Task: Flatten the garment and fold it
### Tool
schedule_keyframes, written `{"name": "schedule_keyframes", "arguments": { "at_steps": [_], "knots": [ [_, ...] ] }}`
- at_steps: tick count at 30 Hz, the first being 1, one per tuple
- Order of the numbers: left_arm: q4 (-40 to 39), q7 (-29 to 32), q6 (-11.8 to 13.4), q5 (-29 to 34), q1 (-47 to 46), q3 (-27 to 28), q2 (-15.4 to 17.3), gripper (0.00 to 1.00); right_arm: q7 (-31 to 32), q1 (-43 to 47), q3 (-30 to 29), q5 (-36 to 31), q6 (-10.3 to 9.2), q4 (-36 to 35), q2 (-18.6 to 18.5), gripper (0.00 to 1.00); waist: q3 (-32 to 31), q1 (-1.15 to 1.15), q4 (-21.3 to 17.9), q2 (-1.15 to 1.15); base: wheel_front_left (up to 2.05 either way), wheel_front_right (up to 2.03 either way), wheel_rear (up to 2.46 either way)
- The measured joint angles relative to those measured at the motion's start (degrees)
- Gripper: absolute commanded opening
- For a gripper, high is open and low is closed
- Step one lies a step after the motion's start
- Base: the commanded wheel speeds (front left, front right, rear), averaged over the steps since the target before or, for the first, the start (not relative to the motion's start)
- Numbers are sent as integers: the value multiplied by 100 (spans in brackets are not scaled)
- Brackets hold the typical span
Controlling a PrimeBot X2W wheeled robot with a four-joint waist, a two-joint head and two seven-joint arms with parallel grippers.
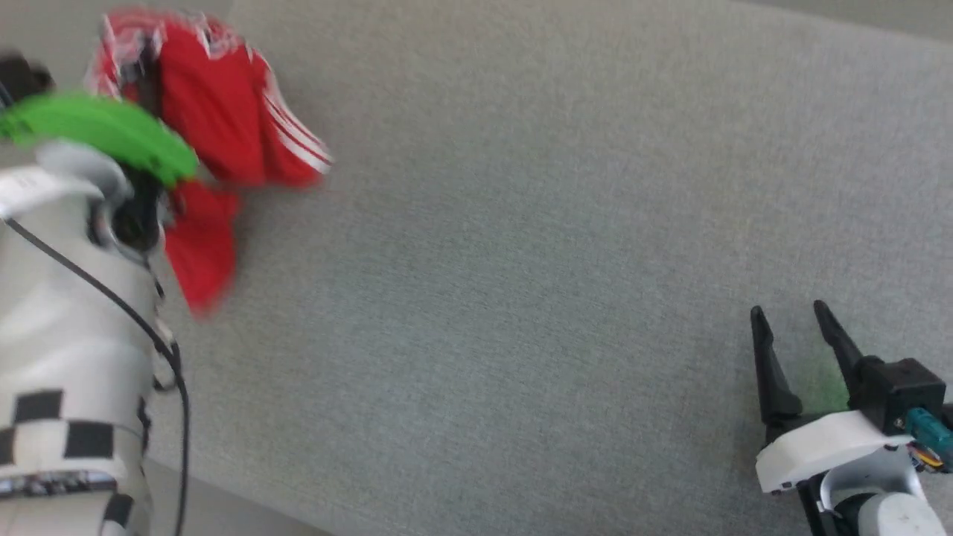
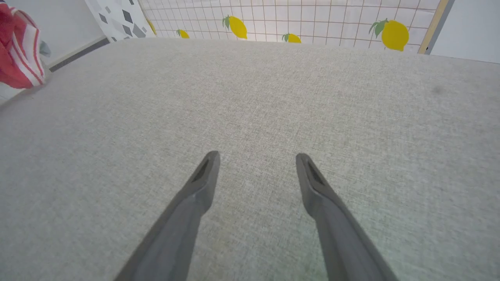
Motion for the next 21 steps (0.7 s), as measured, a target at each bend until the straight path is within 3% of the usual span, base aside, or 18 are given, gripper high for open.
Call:
{"name": "schedule_keyframes", "arguments": {
  "at_steps": [6, 12, 16, 21],
  "knots": [
    [-1133, 261, 0, -292, -522, -592, 315, 0, -337, 24, 135, 347, 0, 505, 0, 100, -569, -1, -19, 0, 0, 0, 0],
    [-2078, 748, -1, -714, -986, -1156, 293, 0, -619, 92, 216, 536, 0, 883, 3, 100, -1082, -1, -293, 0, 0, 0, 0],
    [-2350, 967, -1, -966, -1036, -1450, 58, 0, -702, 113, 210, 548, 0, 1001, -1, 100, -1314, -1, -664, 0, 0, 0, 0],
    [-2412, 1189, -1, -1321, -658, -1763, -467, 0, -706, 155, 49, 572, 0, 1010, -1, 100, -1481, -1, -1210, 0, 0, 0, 0]
  ]
}}
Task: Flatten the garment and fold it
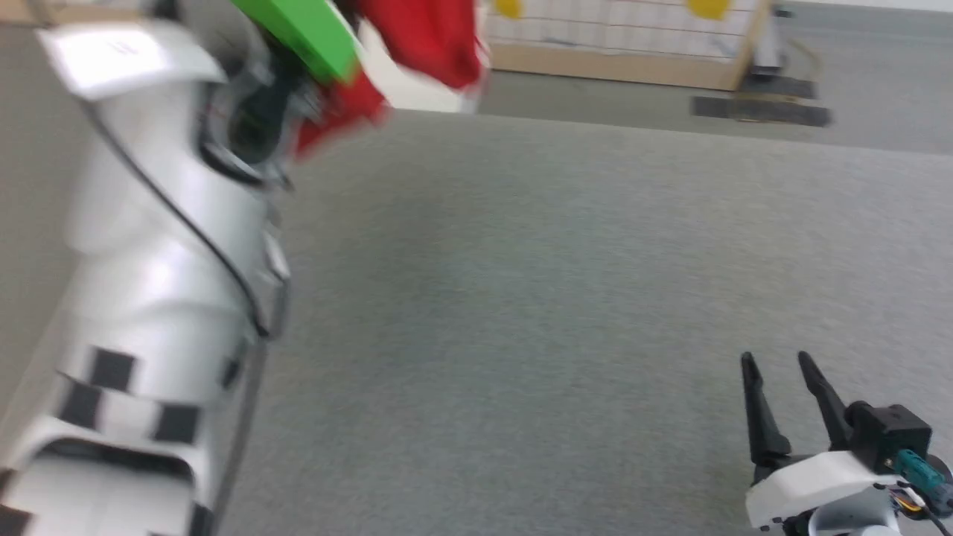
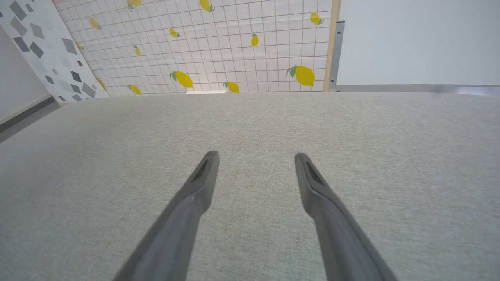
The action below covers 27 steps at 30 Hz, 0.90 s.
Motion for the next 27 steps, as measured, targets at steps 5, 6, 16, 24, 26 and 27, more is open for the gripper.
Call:
{"name": "schedule_keyframes", "arguments": {
  "at_steps": [5, 6, 16, 24, 26, 27],
  "knots": [
    [227, 45, 0, -63, 867, -482, -407, 0, 0, 121, -134, 7, 0, -48, -4, 100, -79, 0, -545, 0, 0, 0, 0],
    [326, 43, 0, -70, 1032, -559, -464, 0, 0, 127, -152, 15, 0, -55, -3, 100, -89, 0, -644, 0, 0, 0, 0],
    [1610, 1261, 88, 166, 2422, -1801, -592, 0, -59, 151, -100, 172, 0, -19, -4, 100, -124, 0, -1285, 0, 0, 0, 0],
    [1350, 1078, 268, -401, 2493, -1183, -626, 100, -146, 162, -109, 256, 0, 102, -5, 100, -296, 0, -1246, 0, 0, 0, 0],
    [1072, 694, 289, -536, 2442, -827, -577, 100, -146, 188, -115, 260, 0, 109, -4, 100, -341, 0, -1172, 0, 0, 0, 0],
    [938, 483, 291, -534, 2410, -716, -512, 100, -145, 198, -114, 260, 0, 110, -5, 100, -356, 0, -1140, 0, 0, 0, 0]
  ]
}}
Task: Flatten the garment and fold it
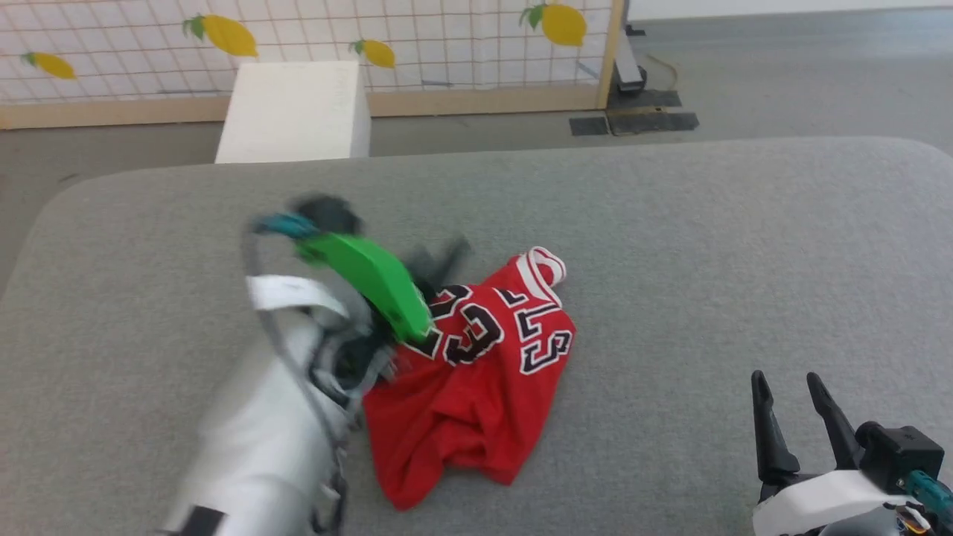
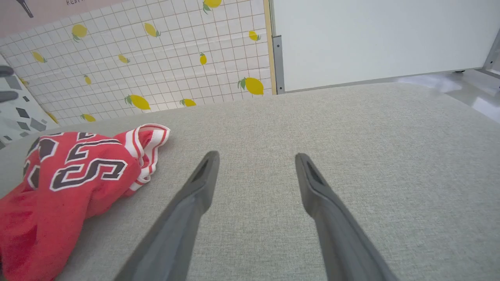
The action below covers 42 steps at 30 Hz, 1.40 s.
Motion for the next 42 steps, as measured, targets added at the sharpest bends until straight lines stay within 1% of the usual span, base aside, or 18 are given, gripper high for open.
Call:
{"name": "schedule_keyframes", "arguments": {
  "at_steps": [2, 4, 6, 9, 11, 14, 16, 19, 21, 23, 26, 28, 30, 33, 35, 37, 41, 42],
  "knots": [
    [-374, -750, 1, 132, -59, 301, 242, 100, 1, 7, 9, 1, 0, -5, 1, 100, -30, 0, 81, 0, 0, 0, 0],
    [-646, -1432, 57, 466, -55, 465, 560, 100, 10, 6, 3, 3, 0, -12, 1, 100, -41, 0, 154, 0, 0, 0, 0],
    [-838, -2090, 187, 868, 43, 569, 893, 100, 53, 4, 15, 11, 0, -10, 1, 100, -41, 0, 233, 0, 0, 0, 0],
    [-995, -2816, 365, 1415, 420, 589, 1248, 100, 60, -3, 35, 12, 0, 13, 3, 100, -36, 0, 321, 0, 0, 0, 0],
    [-1039, -3043, 485, 1641, 786, 603, 1368, 100, 81, -16, 43, 14, 0, 29, 1, 100, -34, 0, 357, 0, 0, 0, 0],
    [-1298, -3211, 651, 1929, 1394, 736, 1389, 100, 114, -37, 74, 51, 0, 48, 3, 100, -19, 0, 365, 0, 0, 0, 0],
    [-1681, -3220, 744, 2149, 1785, 967, 1305, 100, 182, -43, 83, 55, 0, 67, 2, 100, -12, 0, 364, 0, 0, 0, 0],
    [-2268, -3238, 772, 2512, 2299, 1358, 1112, 100, 346, -66, 99, 52, 0, 96, 1, 100, 2, 0, 353, 0, 0, 0, 0],
    [-2521, -3238, 768, 2720, 2636, 1566, 951, 100, 528, -123, 118, 53, 0, 134, 1, 100, 13, 0, 341, 0, 0, 0, 0],
    [-2711, -3238, 669, 2881, 2931, 1688, 803, 100, 743, -218, 142, 48, 0, 149, 2, 100, 28, 0, 336, 0, 0, 0, 0],
    [-2891, -3239, 548, 3091, 3127, 1814, 579, 100, 1185, -468, 213, 2, 0, 170, 0, 100, 61, 0, 365, 0, 0, 0, 0],
    [-2952, -3238, 479, 3158, 3162, 1902, 455, 100, 1617, -732, 324, -80, 0, 194, -4, 100, 97, 0, 393, 0, 0, 0, 0],
    [-2975, -3238, 404, 3241, 3173, 1976, 346, 100, 2232, -1126, 500, -297, 0, 290, -4, 100, 158, 0, 429, 0, 0, 0, 0],
    [-3012, -3238, 264, 3404, 3171, 2061, 227, 100, 2981, -1668, 723, -467, 0, 420, 1, 100, 250, 0, 499, 0, 0, 0, 0],
    [-3002, -3239, 162, 3456, 3156, 2115, 148, 100, 3566, -2070, 882, -626, 0, 587, 3, 100, 334, 0, 568, 0, 0, 0, 0],
    [-2998, -3239, 70, 3492, 3126, 2157, 64, 100, 4006, -2426, 1031, -824, 0, 762, -8, 100, 436, 0, 638, 0, 0, 0, 0],
    [-2983, -3239, -63, 3552, 3013, 2201, -53, 100, 4614, -2966, 1336, -1001, 0, 1091, -145, 100, 660, 0, 783, 0, 0, 0, 0],
    [-2954, -3240, -146, 3605, 2866, 2253, -123, 100, 5035, -3191, 1543, -1039, 0, 1358, -241, 100, 854, 0, 901, 0, 0, 0, 0]
  ]
}}
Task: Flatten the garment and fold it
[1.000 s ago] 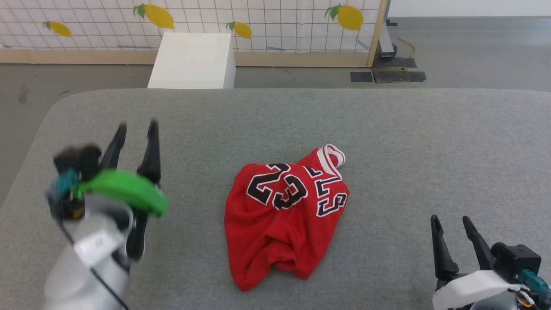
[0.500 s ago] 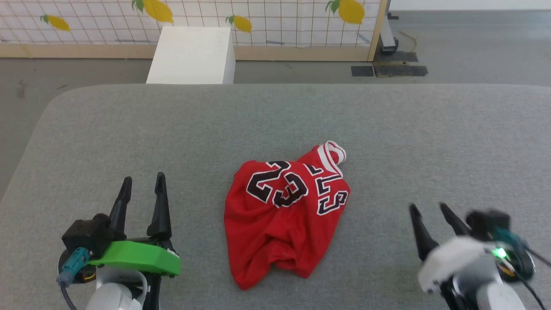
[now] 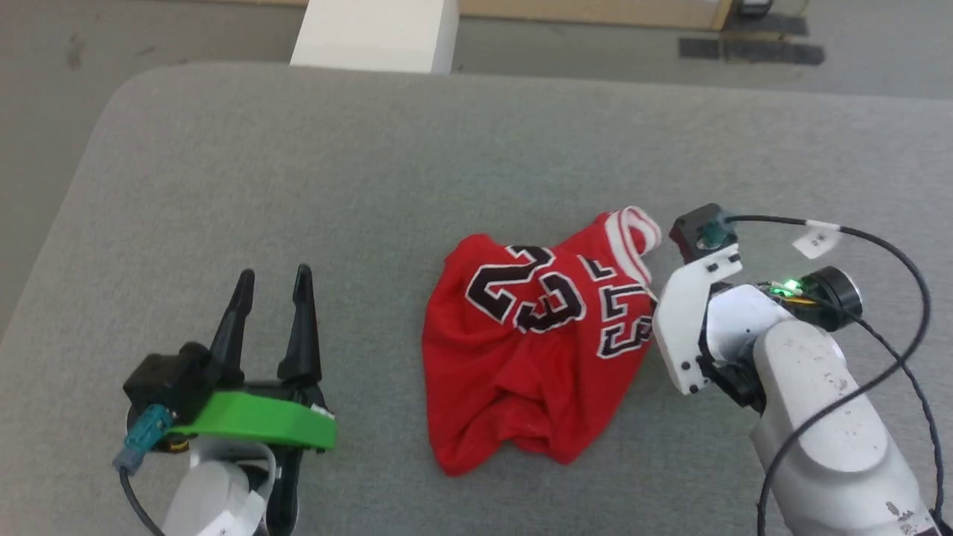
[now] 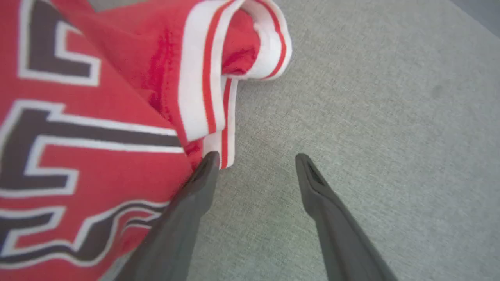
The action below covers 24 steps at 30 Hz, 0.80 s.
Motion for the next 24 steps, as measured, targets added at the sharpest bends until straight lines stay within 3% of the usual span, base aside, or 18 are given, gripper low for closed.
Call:
{"name": "schedule_keyframes", "arguments": {
  "at_steps": [10, 11, 12, 13, 18, 24],
  "knots": [
    [157, -3, -137, 31, -281, 32, -185, 100, 196, -248, 662, 230, -45, 197, -147, 100, 537, 0, 453, 0, 0, 0, 0],
    [185, -3, -138, 31, -282, 34, -188, 100, 211, -269, 676, 296, -51, 185, -182, 48, 577, 0, 494, 0, 0, 0, 0],
    [210, -2, -138, 31, -282, 37, -196, 100, 209, -284, 684, 349, -51, 160, -213, 5, 603, 0, 521, 0, 0, 0, 0],
    [234, -3, -138, 31, -282, 44, -198, 100, 177, -293, 679, 403, -49, 126, -235, 0, 617, 0, 535, 0, 0, 0, 0],
    [316, -3, -143, 36, -277, 87, -211, 100, -215, -105, 163, 589, 1, -124, -258, 0, 548, 0, 487, 0, 0, 0, 0],
    [332, -2, -144, 45, -246, 97, -226, 100, -374, 556, -1494, 512, 1, -1018, -624, 0, 295, 0, 315, 0, 0, 0, 0]
  ]
}}
